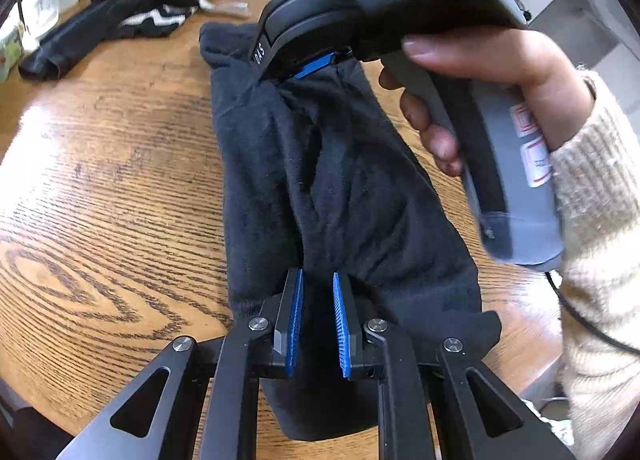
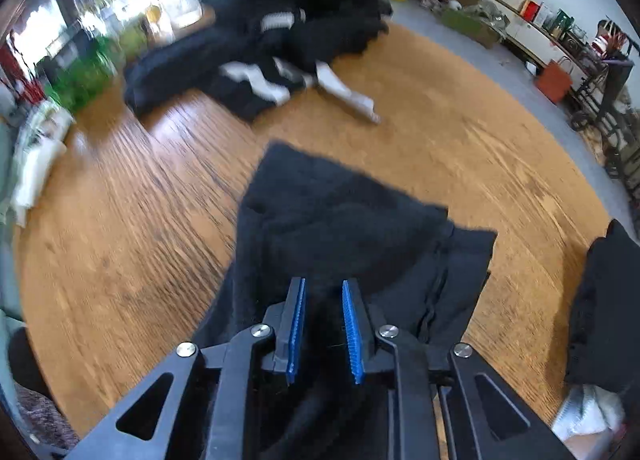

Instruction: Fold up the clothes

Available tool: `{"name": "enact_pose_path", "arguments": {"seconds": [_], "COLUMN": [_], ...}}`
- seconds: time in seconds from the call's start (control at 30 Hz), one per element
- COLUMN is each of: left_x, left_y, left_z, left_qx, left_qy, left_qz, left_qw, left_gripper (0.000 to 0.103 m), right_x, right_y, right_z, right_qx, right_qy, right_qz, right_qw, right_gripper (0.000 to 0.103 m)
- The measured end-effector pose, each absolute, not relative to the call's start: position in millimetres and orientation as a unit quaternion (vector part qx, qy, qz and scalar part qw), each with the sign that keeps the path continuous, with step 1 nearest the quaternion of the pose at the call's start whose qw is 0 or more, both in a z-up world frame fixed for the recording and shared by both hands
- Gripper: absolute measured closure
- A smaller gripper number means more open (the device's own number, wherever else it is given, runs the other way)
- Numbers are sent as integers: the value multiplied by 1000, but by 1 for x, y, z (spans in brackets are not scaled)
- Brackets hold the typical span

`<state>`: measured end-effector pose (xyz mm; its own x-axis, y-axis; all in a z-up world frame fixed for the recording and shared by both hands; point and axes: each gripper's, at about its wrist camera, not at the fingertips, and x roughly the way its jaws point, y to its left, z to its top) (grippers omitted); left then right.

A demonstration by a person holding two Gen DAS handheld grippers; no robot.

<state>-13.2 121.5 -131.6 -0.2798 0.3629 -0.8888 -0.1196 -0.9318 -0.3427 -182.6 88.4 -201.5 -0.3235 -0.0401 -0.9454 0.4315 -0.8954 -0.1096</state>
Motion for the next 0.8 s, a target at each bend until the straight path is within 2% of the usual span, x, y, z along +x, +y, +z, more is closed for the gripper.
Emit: {"name": "enact_pose_path", "arguments": {"seconds": [0.2,0.33,0.43,0.53,0.67,0.8], "left_x": [-45,-54,-61,-70,-83,-92], "left_y": [130,137,136,137,138,135], "left_z": [-134,-134,-136,-138,-141,-144], "left_qx": [-622,-636,-645,-659,-677,-686], "left_qy": [-40,-3,0,7,19,17], "left_qz": [763,750,739,725,704,693], "left_qw": [170,182,192,202,212,220], "left_gripper": [87,87,87,87,87,87], "right_x": [-217,-248,-254,-244,-231,-229], "right_y": [96,116,138,151,155,169], "right_z": [-208,-208,-205,-198,-203,-215], "right_qx": [591,615,611,613,628,642], "right_qy": [150,86,32,38,99,95], "right_qz": [-785,-780,-787,-787,-771,-759], "right_qw": [105,78,76,62,43,56], "right_gripper": [81,77,79,78,78,78]}}
